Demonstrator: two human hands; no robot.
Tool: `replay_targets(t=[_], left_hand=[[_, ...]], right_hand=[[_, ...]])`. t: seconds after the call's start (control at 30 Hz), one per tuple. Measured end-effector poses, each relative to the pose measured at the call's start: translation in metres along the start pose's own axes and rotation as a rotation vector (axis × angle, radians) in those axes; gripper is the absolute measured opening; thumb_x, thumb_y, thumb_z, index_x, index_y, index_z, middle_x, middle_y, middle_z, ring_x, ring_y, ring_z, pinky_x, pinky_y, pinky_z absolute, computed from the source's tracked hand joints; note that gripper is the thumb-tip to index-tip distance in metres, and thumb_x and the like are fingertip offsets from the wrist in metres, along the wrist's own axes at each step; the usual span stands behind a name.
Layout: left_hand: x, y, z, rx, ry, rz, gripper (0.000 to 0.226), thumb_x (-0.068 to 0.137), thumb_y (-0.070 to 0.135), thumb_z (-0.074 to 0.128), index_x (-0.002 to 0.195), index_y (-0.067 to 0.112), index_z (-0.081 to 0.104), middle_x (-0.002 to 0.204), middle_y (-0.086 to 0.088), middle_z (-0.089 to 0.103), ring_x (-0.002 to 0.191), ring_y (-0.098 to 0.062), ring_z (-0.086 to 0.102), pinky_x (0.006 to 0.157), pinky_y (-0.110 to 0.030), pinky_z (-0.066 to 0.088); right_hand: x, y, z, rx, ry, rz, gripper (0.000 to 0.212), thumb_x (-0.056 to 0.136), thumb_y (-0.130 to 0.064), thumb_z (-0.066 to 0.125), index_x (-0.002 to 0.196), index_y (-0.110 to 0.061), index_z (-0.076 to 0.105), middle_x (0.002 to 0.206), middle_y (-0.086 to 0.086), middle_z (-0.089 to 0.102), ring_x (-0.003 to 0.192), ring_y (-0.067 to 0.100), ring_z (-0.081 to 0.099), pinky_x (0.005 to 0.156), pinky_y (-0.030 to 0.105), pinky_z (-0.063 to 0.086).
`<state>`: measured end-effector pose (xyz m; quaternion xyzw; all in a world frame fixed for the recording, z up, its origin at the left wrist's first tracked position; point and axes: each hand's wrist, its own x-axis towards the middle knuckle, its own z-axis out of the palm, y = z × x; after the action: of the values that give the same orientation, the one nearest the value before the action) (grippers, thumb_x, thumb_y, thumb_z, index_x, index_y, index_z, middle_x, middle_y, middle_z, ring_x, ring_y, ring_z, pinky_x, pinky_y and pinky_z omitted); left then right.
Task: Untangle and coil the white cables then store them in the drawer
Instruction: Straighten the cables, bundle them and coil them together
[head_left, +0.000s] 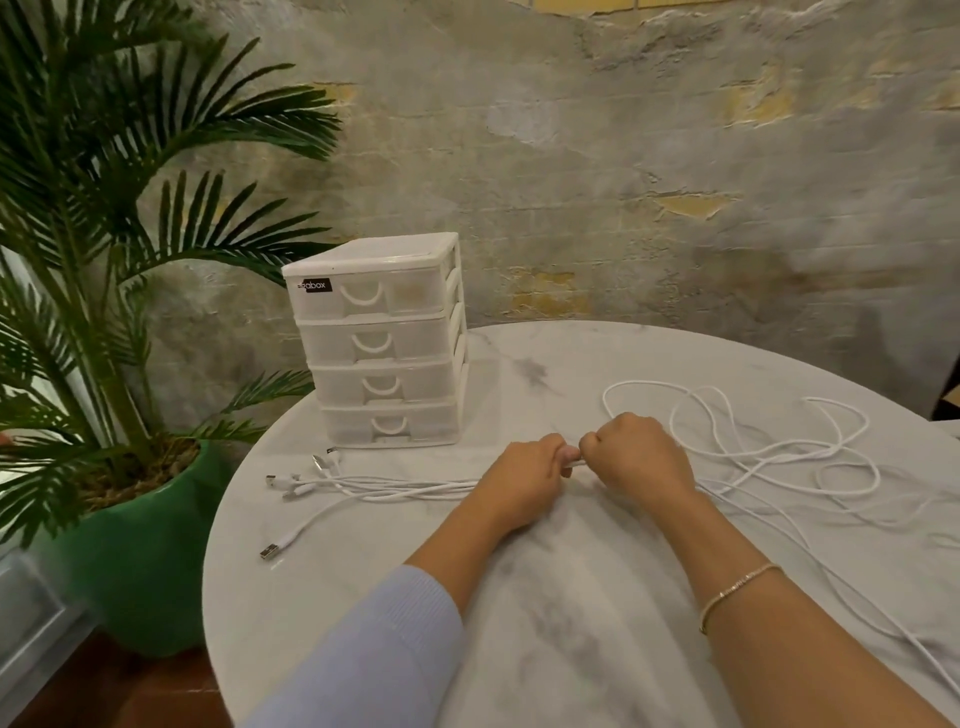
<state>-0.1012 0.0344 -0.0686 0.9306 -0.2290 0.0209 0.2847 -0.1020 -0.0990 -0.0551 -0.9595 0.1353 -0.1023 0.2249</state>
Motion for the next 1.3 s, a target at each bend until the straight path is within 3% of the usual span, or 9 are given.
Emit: replay_targets(t=[0.13, 0.3, 0.47, 0.67, 0.8, 0.87, 1.03, 1.2, 1.3], left_hand=[[-0.002, -0.001, 0.000, 0.013, -0.056, -0.007, 0.031, 0.103, 0.031, 0.029, 0.086, 0.018, 0.052, 0.100, -0.011, 0.064, 0.082, -0.019, 0.049, 0.078, -0.033, 0.042], [-0.002, 0.001, -0.003, -0.025, -0.043, -0.025, 0.033, 0.103, 0.029, 0.031, 0.092, 0.013, 0.058, 0.104, -0.009, 0.065, 0.096, -0.024, 0.055, 0.080, -0.028, 0.038], [0.003, -0.002, -0.002, -0.026, -0.058, -0.016, 0.029, 0.102, 0.029, 0.031, 0.083, 0.020, 0.051, 0.088, -0.010, 0.057, 0.078, -0.019, 0.044, 0.070, -0.027, 0.033], [0.008, -0.005, -0.005, -0.028, 0.001, -0.034, 0.027, 0.102, 0.029, 0.032, 0.085, 0.019, 0.050, 0.078, -0.005, 0.052, 0.074, -0.020, 0.042, 0.066, -0.028, 0.031], [0.008, -0.018, -0.012, -0.021, 0.093, -0.100, 0.028, 0.102, 0.030, 0.031, 0.087, 0.018, 0.052, 0.089, -0.010, 0.062, 0.079, -0.025, 0.048, 0.069, -0.030, 0.034], [0.009, -0.021, -0.013, -0.035, 0.114, -0.114, 0.028, 0.102, 0.029, 0.032, 0.084, 0.018, 0.051, 0.093, -0.011, 0.064, 0.084, -0.027, 0.053, 0.070, -0.031, 0.035], [0.008, -0.021, -0.010, -0.026, 0.104, -0.111, 0.029, 0.101, 0.030, 0.033, 0.081, 0.020, 0.051, 0.081, -0.004, 0.059, 0.079, -0.023, 0.051, 0.069, -0.030, 0.036], [0.006, -0.021, -0.011, -0.011, 0.090, -0.094, 0.028, 0.101, 0.029, 0.033, 0.085, 0.023, 0.055, 0.090, -0.001, 0.062, 0.091, -0.024, 0.055, 0.078, -0.032, 0.041], [0.007, -0.021, -0.009, 0.010, 0.078, -0.089, 0.028, 0.101, 0.030, 0.034, 0.088, 0.023, 0.058, 0.088, 0.004, 0.060, 0.091, -0.021, 0.055, 0.077, -0.030, 0.040]], right_hand=[[-0.002, 0.008, 0.003, -0.025, 0.017, -0.024, 0.025, 0.090, -0.027, 0.041, 0.079, -0.010, 0.055, 0.084, 0.008, 0.055, 0.080, 0.026, 0.051, 0.067, 0.029, 0.036], [0.002, 0.020, -0.003, -0.083, 0.098, -0.055, 0.044, 0.093, -0.043, 0.038, 0.074, -0.012, 0.062, 0.088, 0.011, 0.062, 0.089, 0.031, 0.058, 0.071, 0.031, 0.041], [0.021, 0.063, -0.029, -0.243, 0.158, -0.103, 0.050, 0.093, -0.054, 0.032, 0.062, -0.019, 0.050, 0.099, 0.012, 0.068, 0.098, 0.031, 0.060, 0.081, 0.034, 0.044], [0.057, 0.067, -0.070, -0.625, 0.399, -0.244, 0.054, 0.096, -0.050, 0.027, 0.093, -0.014, 0.067, 0.092, 0.009, 0.071, 0.090, 0.027, 0.066, 0.065, 0.029, 0.039], [0.072, 0.063, -0.081, -0.541, 0.535, -0.004, 0.034, 0.095, -0.033, 0.046, 0.113, -0.007, 0.057, 0.116, 0.019, 0.058, 0.109, 0.034, 0.049, 0.088, 0.038, 0.036], [0.065, 0.047, -0.073, -0.419, 0.414, -0.025, 0.033, 0.093, -0.031, 0.051, 0.120, -0.011, 0.053, 0.124, 0.018, 0.054, 0.116, 0.035, 0.046, 0.095, 0.039, 0.036], [0.017, -0.001, -0.015, 0.010, -0.009, -0.396, 0.023, 0.094, -0.029, 0.050, 0.113, -0.018, 0.057, 0.110, 0.007, 0.066, 0.106, 0.028, 0.057, 0.087, 0.032, 0.042], [0.002, -0.001, -0.010, 0.120, -0.118, -0.387, 0.018, 0.089, -0.016, 0.052, 0.105, -0.020, 0.058, 0.089, 0.000, 0.064, 0.088, 0.019, 0.055, 0.067, 0.022, 0.040], [0.005, 0.009, -0.015, 0.064, -0.173, -0.359, 0.019, 0.081, -0.016, 0.056, 0.079, -0.034, 0.051, 0.075, -0.012, 0.058, 0.081, 0.015, 0.054, 0.067, 0.022, 0.043]])
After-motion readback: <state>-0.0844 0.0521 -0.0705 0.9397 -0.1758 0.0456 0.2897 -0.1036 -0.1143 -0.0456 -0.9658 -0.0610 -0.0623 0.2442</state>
